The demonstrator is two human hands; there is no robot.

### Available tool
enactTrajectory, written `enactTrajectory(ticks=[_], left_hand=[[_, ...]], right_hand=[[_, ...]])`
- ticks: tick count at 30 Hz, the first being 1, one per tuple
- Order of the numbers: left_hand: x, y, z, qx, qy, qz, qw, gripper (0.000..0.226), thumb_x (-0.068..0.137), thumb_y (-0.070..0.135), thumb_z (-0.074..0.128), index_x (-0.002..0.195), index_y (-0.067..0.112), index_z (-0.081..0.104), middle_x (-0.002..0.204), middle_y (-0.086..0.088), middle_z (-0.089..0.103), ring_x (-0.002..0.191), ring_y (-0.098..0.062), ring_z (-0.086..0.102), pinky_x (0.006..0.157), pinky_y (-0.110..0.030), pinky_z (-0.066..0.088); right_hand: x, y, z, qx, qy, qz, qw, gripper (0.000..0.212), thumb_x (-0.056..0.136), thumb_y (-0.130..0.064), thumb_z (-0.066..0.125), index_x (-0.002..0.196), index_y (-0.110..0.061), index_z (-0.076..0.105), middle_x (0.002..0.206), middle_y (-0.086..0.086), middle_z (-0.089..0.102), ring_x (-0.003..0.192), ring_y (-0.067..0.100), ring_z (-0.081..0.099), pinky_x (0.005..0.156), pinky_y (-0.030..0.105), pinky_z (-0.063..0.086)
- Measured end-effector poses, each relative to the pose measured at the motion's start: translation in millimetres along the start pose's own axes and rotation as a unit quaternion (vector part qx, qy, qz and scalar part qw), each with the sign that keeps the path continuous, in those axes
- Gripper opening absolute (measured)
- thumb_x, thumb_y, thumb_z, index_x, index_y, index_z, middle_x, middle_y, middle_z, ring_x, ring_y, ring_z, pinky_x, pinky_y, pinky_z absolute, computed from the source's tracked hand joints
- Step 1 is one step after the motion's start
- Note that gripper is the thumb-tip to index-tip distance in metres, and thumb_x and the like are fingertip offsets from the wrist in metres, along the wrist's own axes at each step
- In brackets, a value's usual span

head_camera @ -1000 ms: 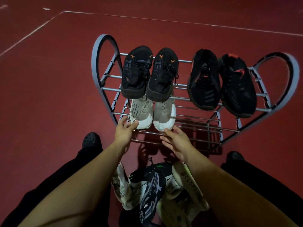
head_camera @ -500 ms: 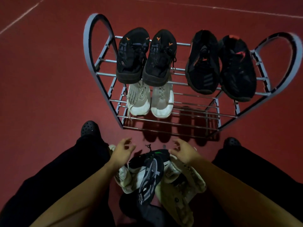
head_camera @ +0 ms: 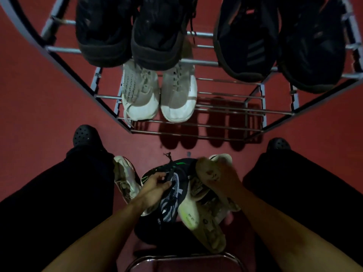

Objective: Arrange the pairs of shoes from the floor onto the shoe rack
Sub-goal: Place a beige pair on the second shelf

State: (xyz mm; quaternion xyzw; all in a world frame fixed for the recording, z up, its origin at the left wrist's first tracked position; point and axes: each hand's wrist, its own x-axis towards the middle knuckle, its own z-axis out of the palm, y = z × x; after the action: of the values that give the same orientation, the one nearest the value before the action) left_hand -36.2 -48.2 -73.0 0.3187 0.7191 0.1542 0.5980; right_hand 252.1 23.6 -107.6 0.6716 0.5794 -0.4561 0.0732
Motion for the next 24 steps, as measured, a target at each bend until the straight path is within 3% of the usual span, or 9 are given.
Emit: enactTrajectory(ticks=[3,5,8,13,16,17,20,24], left_hand=[[12,1,12,-0.014,0.010,0.001,1.000,0.043,0.096,0.025,0.071,0.135,0.018,0.056,0.121,0.008,0.061,0.098,-0.001,0.063,0.075,-0.007,0.046],[18,2,15,-0.018,0.013,-0.003,1.000,0.040,0.095,0.029,0.071,0.132,0.023,0.057,0.118,0.012,0.061,0.101,-0.004,0.063,0.078,-0.011,0.045],[28,0,17,-0.034,0.017,-0.012,0.999,0.039,0.094,0.031,0.072,0.130,0.025,0.059,0.122,0.010,0.062,0.107,-0.007,0.064,0.082,-0.014,0.046],[35,-8,18,-0.035,0.022,-0.011,0.999,0.040,0.093,0.033,0.073,0.130,0.026,0.060,0.125,0.007,0.061,0.108,-0.009,0.064,0.083,-0.013,0.046],[38,-6,16,-0.017,0.018,-0.002,1.000,0.042,0.092,0.035,0.074,0.131,0.024,0.060,0.127,0.007,0.061,0.108,-0.007,0.064,0.090,-0.016,0.046],[39,-4,16,-0.022,0.022,0.002,1.000,0.042,0.092,0.034,0.074,0.131,0.023,0.061,0.127,0.006,0.061,0.106,-0.007,0.065,0.091,-0.017,0.046],[36,6,20,-0.035,0.020,0.005,0.999,0.038,0.093,0.031,0.073,0.128,0.022,0.062,0.122,0.006,0.063,0.104,-0.008,0.065,0.091,-0.020,0.046],[31,12,24,-0.049,-0.003,0.010,0.999,0.033,0.092,0.034,0.074,0.122,0.030,0.061,0.120,0.006,0.064,0.111,-0.013,0.065,0.102,-0.029,0.049]], right_hand=[[-6,-15,-12,-0.005,-0.013,-0.002,1.000,0.091,0.077,-0.035,0.083,0.151,-0.012,0.036,0.147,0.008,0.044,0.135,0.029,0.045,0.107,0.034,0.038],[0,-15,-17,0.015,-0.020,0.001,1.000,0.086,0.079,-0.023,0.084,0.149,-0.008,0.037,0.144,0.012,0.047,0.132,0.031,0.048,0.105,0.036,0.041],[15,2,-10,0.049,-0.021,0.030,0.998,0.102,0.074,-0.032,0.087,0.154,-0.010,0.027,0.138,0.006,0.050,0.125,0.027,0.054,0.096,0.037,0.047],[22,27,5,0.056,-0.010,0.068,0.996,0.094,0.056,-0.065,0.079,0.127,-0.008,0.057,0.110,0.010,0.065,0.099,0.030,0.067,0.072,0.032,0.048],[22,38,10,0.007,-0.011,0.066,0.998,0.105,0.052,-0.082,0.073,0.134,-0.021,0.052,0.122,0.011,0.064,0.104,0.031,0.067,0.078,0.035,0.054],[15,32,6,0.023,-0.010,0.070,0.997,0.102,0.056,-0.079,0.076,0.136,-0.022,0.050,0.127,0.010,0.062,0.108,0.030,0.065,0.082,0.034,0.053],[-1,17,-1,0.089,-0.018,0.108,0.990,0.069,0.084,-0.040,0.077,0.139,-0.012,0.047,0.130,0.010,0.059,0.120,0.031,0.058,0.086,0.026,0.040],[-15,4,-6,0.115,-0.025,0.080,0.990,0.049,0.089,-0.032,0.072,0.130,-0.009,0.055,0.123,0.012,0.063,0.113,0.029,0.061,0.081,0.024,0.040]])
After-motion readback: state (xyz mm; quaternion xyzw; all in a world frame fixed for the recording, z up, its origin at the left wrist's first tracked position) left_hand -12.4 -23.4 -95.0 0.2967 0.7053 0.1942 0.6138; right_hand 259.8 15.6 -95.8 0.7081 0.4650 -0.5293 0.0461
